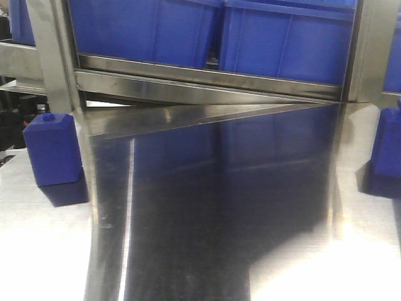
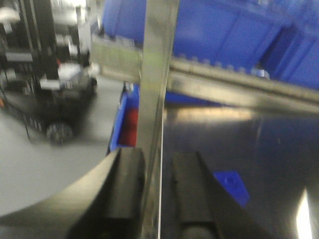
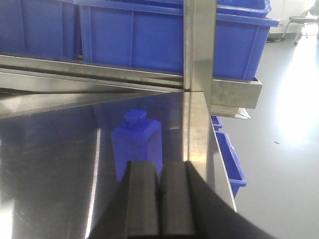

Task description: Pick and sort blue part to right shelf

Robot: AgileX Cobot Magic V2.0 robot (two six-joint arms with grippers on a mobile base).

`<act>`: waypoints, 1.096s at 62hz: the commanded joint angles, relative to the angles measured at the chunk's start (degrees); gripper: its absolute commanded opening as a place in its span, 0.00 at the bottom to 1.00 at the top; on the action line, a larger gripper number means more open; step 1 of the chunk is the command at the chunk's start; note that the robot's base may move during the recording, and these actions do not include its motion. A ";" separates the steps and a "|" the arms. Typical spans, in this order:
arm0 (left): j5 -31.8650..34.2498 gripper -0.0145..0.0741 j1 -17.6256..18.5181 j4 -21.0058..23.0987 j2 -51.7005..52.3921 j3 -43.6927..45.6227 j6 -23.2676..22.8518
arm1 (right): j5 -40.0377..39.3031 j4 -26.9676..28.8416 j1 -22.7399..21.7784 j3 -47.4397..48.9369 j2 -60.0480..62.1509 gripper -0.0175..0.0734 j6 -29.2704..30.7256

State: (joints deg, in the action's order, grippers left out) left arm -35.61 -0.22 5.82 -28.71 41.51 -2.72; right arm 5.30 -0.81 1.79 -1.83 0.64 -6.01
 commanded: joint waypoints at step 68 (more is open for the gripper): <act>-25.17 0.85 15.64 -0.73 -59.06 37.47 -10.11 | -4.36 0.06 -0.25 1.27 1.18 0.23 0.26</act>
State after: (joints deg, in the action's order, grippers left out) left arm -60.21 13.12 11.78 -87.26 74.87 -5.28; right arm 5.47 -0.81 1.79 -1.83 0.64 -6.01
